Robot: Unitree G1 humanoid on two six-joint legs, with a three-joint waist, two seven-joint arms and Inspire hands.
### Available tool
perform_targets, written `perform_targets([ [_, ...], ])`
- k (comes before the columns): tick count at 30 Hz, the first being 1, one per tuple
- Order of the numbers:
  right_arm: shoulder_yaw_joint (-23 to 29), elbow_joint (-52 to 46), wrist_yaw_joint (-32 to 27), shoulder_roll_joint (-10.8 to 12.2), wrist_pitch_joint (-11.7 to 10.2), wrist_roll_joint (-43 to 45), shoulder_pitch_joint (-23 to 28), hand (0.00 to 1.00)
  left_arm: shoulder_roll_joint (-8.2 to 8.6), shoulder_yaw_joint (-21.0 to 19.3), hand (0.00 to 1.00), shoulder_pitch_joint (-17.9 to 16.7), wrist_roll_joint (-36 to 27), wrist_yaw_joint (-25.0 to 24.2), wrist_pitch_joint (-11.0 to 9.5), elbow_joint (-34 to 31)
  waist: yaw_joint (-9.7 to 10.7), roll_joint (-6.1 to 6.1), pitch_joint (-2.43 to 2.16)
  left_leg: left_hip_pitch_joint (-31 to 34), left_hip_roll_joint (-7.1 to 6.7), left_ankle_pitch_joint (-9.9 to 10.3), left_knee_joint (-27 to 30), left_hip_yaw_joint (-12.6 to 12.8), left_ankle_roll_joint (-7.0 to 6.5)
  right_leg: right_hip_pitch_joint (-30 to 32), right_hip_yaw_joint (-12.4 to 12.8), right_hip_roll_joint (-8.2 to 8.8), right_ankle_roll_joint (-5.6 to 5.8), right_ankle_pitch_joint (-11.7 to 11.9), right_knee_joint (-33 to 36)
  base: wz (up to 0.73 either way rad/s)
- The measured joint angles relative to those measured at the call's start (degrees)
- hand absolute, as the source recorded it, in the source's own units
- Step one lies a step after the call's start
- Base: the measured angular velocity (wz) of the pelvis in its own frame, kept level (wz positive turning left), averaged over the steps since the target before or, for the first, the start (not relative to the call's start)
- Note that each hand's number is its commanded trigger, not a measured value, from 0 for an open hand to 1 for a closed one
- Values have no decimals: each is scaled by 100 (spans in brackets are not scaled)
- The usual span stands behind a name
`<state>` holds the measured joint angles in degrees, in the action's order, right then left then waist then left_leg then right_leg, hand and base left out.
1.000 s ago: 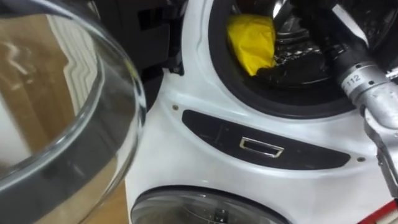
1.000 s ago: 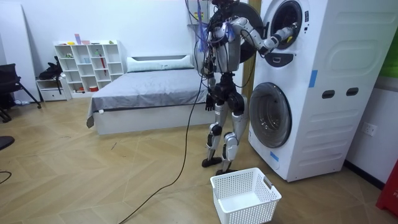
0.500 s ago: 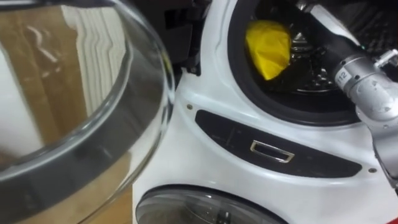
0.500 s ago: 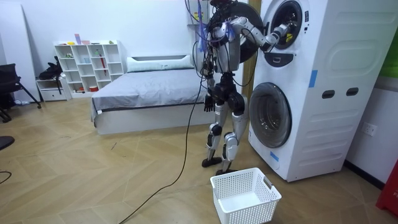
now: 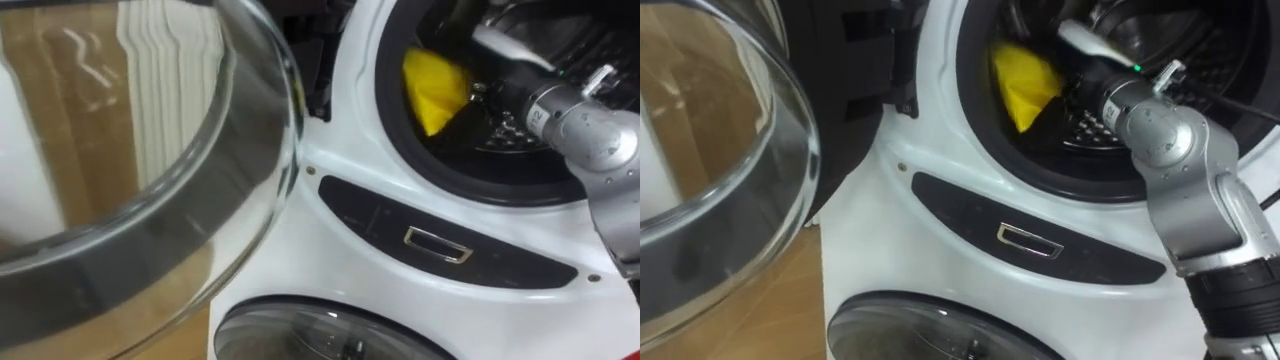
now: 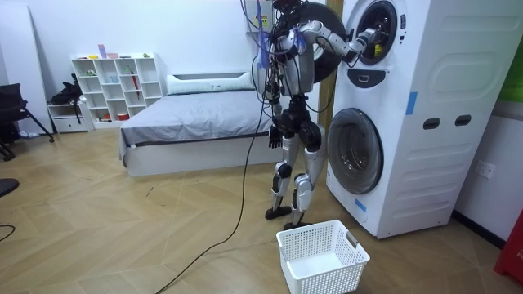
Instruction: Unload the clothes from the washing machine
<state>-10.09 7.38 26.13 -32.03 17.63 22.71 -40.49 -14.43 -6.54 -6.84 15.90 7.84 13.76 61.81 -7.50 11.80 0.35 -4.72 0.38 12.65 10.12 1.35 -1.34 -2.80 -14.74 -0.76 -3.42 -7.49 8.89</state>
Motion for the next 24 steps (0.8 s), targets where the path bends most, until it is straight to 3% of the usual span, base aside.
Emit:
perform_targets([
  [3,24,51,-64,-7,133,-129,-12,100,-12,1,0,6,-9,39,-1,0,-36,14,-8,3,-1,0,6,8,0,-4,24,0,0,0,-17,-1],
  [11,74,-16,-37,-125,158,-298,-15,100,-31,-1,0,-6,-43,68,-17,-4,-29,20,-16,2,23,3,-6,8,4,5,39,-28,-13,9,-10,0],
  [14,81,-346,-55,-137,197,-308,49,100,-23,5,0,-53,-42,136,-41,-6,6,-30,-30,2,79,3,-36,56,6,38,58,-37,-24,16,-4,-7],
  [18,148,-1414,-96,-134,198,-212,358,100,55,8,0,-44,-71,170,-96,19,83,-220,-42,-25,89,2,-64,140,8,61,118,-46,-27,17,-5,-6],
  [20,236,-1850,-108,-86,192,-220,541,100,64,6,0,-51,-68,239,-198,44,99,-296,-12,-57,90,2,-90,216,8,74,195,-56,-27,17,-8,-16],
  [24,743,-3104,-237,188,107,-341,1611,100,70,1,0,-95,-72,451,-336,267,207,-409,-10,-86,96,2,-141,346,8,86,255,-55,-9,7,-14,-8],
])
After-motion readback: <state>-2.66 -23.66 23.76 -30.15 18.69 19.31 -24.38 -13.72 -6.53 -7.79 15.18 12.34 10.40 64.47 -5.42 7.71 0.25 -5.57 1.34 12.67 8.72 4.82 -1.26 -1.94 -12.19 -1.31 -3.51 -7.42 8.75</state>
